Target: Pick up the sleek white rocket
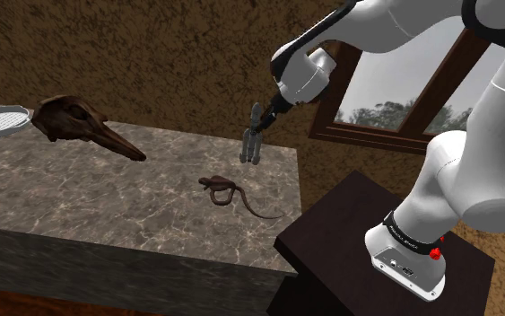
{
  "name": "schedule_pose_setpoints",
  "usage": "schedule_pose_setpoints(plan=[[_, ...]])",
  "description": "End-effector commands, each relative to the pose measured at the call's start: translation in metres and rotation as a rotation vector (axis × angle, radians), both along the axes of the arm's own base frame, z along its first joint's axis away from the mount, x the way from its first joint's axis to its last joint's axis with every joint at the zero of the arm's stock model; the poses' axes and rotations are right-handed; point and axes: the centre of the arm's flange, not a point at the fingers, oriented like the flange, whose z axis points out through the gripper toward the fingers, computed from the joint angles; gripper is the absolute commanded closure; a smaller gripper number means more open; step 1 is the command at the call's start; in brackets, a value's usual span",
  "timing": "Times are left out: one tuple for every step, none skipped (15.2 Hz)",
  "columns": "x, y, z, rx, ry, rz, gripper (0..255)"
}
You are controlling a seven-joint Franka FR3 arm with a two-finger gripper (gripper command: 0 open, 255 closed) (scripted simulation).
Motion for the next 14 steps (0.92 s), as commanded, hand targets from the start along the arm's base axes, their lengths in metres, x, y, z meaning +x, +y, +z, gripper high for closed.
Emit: schedule_pose_setpoints(plan=[[0.007, 0.001, -0.014, 0.002, -0.021, 0.023, 0], [0.007, 0.001, -0.020, 0.002, -0.021, 0.023, 0], [0.007, 0.001, -0.025, 0.002, -0.021, 0.023, 0], [0.007, 0.001, -0.030, 0.002, -0.021, 0.023, 0], [0.007, 0.001, -0.035, 0.002, -0.021, 0.023, 0], [0.007, 0.001, -0.041, 0.002, -0.021, 0.023, 0], [0.007, 0.001, -0.046, 0.002, -0.021, 0.023, 0], [0.007, 0.001, -0.049, 0.002, -0.021, 0.023, 0], [0.007, 0.001, -0.049, 0.002, -0.021, 0.023, 0], [0.006, 0.001, -0.049, 0.002, -0.021, 0.023, 255], [0.007, 0.001, -0.049, 0.002, -0.021, 0.023, 255], [0.006, 0.001, -0.049, 0.002, -0.021, 0.023, 255], [0.007, 0.001, -0.048, 0.002, -0.021, 0.023, 255], [0.007, 0.001, -0.048, 0.002, -0.021, 0.023, 255]])
